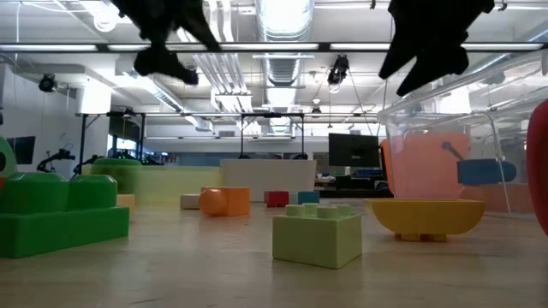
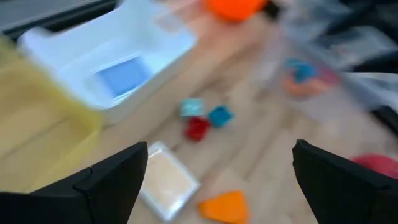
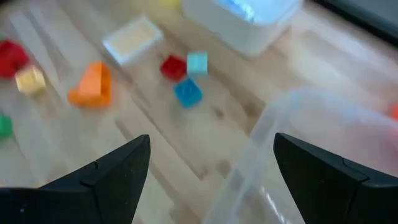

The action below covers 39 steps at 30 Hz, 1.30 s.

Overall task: Pick & Place Toys
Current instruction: Put the orange deck of cards into the white bin

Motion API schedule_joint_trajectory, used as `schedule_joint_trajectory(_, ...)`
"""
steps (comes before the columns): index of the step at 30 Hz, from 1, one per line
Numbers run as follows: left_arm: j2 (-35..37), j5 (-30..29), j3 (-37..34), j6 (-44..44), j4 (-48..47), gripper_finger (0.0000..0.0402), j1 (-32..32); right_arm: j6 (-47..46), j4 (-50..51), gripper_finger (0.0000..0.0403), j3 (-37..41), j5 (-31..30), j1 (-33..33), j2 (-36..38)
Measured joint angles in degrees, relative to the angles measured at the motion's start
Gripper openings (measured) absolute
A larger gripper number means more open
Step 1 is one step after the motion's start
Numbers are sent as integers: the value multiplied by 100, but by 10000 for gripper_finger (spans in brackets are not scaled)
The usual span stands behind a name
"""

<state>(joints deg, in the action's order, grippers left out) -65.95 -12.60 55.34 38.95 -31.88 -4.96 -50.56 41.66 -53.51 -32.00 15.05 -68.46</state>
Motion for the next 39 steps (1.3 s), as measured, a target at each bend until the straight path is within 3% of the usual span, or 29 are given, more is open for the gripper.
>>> schedule_joint_trajectory(7, -1011, 63, 428, 351, -628, 385, -501, 315, -128, 337, 5, -402, 142, -225)
schedule_joint_trajectory(15, -2125, 17, 1138, 748, -1298, 385, -607, 448, -153, 337, 8, -423, 236, -619)
schedule_joint_trajectory(22, -2909, 18, 1293, 1155, -1339, 385, -607, 660, -169, 337, -72, -445, 261, -820)
schedule_joint_trajectory(39, -3686, 19, 1295, 1553, -1341, 385, -562, 1093, -154, 337, -159, -422, 321, -697)
